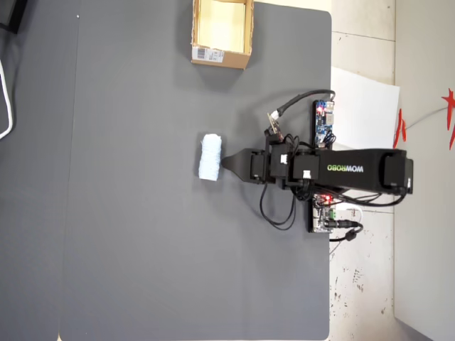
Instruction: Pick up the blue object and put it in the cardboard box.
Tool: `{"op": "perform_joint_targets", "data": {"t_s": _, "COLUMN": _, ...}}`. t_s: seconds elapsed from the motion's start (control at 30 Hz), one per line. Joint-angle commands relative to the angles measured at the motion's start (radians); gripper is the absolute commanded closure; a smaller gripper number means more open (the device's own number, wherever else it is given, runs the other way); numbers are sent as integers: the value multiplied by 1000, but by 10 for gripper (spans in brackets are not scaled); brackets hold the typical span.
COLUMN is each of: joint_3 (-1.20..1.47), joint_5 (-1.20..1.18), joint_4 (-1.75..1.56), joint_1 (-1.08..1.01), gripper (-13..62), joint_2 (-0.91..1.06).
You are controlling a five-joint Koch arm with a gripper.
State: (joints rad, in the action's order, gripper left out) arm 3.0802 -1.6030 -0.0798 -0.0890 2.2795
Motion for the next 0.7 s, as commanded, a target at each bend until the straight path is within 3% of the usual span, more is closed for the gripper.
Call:
{"op": "perform_joint_targets", "data": {"t_s": 0.0, "joint_3": -15, "joint_5": -54, "joint_4": 41, "joint_1": 5, "gripper": 153, "joint_2": 89}}
{"op": "perform_joint_targets", "data": {"t_s": 0.4, "joint_3": -318, "joint_5": -48, "joint_4": 420, "joint_1": 5, "gripper": 161, "joint_2": 41}}
{"op": "perform_joint_targets", "data": {"t_s": 0.67, "joint_3": -612, "joint_5": 6, "joint_4": 629, "joint_1": 3, "gripper": 163, "joint_2": -166}}
